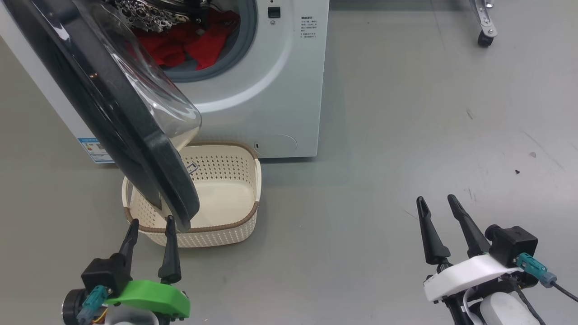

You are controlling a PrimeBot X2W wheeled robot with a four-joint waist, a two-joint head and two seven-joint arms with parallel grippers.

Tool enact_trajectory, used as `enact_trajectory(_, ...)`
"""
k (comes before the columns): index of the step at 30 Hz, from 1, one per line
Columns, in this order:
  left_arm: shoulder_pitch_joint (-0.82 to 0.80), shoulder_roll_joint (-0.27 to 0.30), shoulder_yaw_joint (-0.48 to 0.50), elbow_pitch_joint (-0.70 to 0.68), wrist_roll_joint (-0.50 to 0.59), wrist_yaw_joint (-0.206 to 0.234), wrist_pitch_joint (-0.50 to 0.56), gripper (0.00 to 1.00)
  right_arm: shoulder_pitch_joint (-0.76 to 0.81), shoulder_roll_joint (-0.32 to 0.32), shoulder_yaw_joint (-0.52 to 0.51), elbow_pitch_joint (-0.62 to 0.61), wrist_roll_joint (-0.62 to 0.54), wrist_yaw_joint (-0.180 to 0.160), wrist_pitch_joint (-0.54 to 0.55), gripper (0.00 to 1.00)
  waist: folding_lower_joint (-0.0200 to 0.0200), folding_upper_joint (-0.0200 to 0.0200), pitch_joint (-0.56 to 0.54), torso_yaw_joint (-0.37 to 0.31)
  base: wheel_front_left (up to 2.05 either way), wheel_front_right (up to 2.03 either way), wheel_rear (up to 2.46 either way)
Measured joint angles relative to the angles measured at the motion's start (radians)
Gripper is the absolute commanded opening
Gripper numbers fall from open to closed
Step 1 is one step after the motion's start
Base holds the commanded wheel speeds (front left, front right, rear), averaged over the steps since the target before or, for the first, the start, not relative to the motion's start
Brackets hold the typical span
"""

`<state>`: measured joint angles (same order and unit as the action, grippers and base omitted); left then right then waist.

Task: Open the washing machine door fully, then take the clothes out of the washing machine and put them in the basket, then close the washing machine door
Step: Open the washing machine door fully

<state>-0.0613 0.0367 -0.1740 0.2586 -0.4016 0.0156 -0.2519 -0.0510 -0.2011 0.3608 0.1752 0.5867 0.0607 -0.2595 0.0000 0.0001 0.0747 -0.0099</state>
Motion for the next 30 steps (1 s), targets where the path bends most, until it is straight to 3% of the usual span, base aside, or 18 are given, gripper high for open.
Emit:
enact_trajectory(10,0.0,0.0,0.0,0.0,0.001,0.0,0.0,1.0,0.0,0.005,-0.011,0.01,-0.017,0.01,0.0,1.0,0.0,0.0,0.003,0.002,0.0,0.0,0.0)
enact_trajectory(11,0.0,0.0,0.0,0.001,0.001,0.0,0.0,0.88,0.0,0.005,-0.012,0.01,-0.017,0.01,0.0,1.0,0.0,0.0,0.003,0.002,0.0,0.0,0.0)
enact_trajectory(12,0.0,0.0,0.0,0.002,0.001,0.0,0.0,0.46,0.0,0.006,-0.013,0.011,-0.017,0.01,0.0,1.0,0.0,-0.0001,0.003,0.002,0.0,0.0,0.0)
enact_trajectory(13,0.0,0.0,-0.001,0.002,0.001,0.0,0.0,0.11,0.0,0.007,-0.014,0.012,-0.017,0.011,0.0,1.0,0.0,-0.0001,0.003,0.002,0.0,0.0,0.0)
enact_trajectory(14,0.0,0.0,-0.001,0.003,0.001,0.0,0.0,0.0,0.0,0.008,-0.015,0.013,-0.017,0.012,0.0,1.0,0.0,-0.0001,0.003,0.003,0.0,0.0,0.0)
enact_trajectory(30,-0.004,0.0,0.016,-0.021,0.025,-0.013,0.0,0.0,0.0,0.023,-0.026,0.025,-0.026,0.02,0.0,1.0,0.0,-0.0001,0.007,0.008,0.0,0.0,0.0)
